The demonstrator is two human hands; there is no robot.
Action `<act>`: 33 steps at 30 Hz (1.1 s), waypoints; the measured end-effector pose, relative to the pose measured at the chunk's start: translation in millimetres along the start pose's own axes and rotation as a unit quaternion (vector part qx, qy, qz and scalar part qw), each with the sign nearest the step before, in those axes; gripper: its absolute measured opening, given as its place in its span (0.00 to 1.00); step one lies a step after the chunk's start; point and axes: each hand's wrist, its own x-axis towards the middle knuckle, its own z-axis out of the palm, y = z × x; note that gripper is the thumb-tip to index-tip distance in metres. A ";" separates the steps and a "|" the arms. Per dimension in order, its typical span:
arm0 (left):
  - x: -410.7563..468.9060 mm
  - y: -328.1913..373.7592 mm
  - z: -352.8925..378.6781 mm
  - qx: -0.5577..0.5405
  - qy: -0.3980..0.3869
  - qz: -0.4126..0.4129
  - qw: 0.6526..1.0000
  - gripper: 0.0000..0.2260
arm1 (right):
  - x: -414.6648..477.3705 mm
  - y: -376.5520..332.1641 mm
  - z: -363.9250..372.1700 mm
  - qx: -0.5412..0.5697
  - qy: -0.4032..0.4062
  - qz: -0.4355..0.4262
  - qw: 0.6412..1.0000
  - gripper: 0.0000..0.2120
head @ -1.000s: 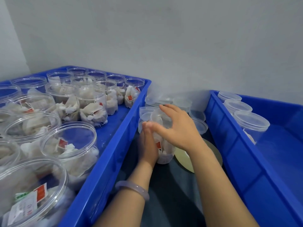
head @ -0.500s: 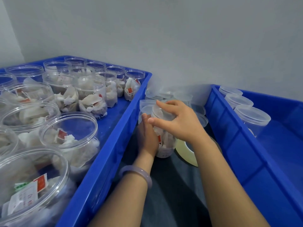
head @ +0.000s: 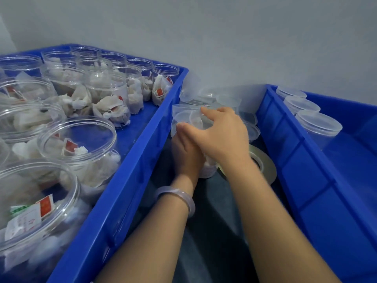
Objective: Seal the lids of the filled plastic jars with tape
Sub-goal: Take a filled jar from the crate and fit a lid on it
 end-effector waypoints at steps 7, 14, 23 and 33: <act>-3.2 4.1 -4.2 -0.002 -0.008 0.040 0.999 0.14 | -5.0 5.6 -28.2 -0.036 -0.159 -0.030 0.986 0.37; 5.1 -6.0 -6.5 -0.093 -0.033 -0.031 0.995 0.24 | -5.0 11.5 -22.5 0.089 -0.062 0.043 0.993 0.42; 3.1 -5.3 -5.0 -0.090 -0.007 0.011 0.996 0.18 | -8.0 19.0 -5.4 0.162 -0.029 -0.061 0.984 0.37; 5.1 -1.9 -6.6 -0.008 0.051 0.003 0.999 0.22 | -40.9 33.4 27.0 0.291 -0.055 0.037 0.955 0.47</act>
